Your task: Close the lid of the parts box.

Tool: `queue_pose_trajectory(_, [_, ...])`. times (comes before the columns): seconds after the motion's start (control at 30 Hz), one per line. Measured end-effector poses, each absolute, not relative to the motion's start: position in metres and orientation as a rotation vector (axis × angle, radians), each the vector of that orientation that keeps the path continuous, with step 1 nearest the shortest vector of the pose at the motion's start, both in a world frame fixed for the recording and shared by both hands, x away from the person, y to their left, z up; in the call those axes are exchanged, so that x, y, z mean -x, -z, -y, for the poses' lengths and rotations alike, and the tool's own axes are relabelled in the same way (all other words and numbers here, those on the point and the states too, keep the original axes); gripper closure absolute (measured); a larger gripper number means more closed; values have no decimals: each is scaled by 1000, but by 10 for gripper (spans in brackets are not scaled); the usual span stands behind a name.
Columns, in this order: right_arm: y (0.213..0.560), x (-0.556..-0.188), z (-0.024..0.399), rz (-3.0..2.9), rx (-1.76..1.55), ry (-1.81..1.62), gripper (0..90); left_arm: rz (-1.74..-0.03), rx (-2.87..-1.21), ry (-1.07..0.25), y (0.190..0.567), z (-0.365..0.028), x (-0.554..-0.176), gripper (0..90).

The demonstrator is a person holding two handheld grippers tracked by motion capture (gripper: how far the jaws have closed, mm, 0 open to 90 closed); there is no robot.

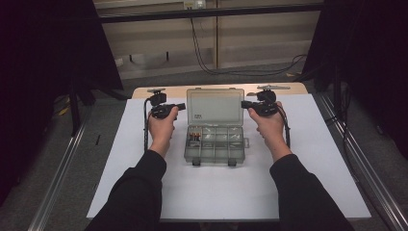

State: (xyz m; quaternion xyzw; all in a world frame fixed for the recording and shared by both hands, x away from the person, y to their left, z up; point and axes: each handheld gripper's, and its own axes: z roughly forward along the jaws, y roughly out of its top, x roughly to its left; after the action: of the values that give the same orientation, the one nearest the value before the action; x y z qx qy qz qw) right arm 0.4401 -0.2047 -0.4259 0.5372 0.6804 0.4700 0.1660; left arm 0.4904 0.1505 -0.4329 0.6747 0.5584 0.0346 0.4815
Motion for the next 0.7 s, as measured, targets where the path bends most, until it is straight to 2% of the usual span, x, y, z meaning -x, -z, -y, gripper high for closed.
queue_pose_trajectory(0.3, [427, -437, 203, -1936, -1426, -1369, 859, -1349, -1679, -129, 442, -148, -504, 900])
queue_pose_trajectory(0.4, [429, -437, 202, -1920, -1422, -1378, 858, -1326, -1675, -75, 446, -143, -506, 900])
queue_pose_trajectory(0.7, [428, -434, 205, -1944, -1401, -1397, 847, -1269, -1658, -34, 442, -138, -507, 900])
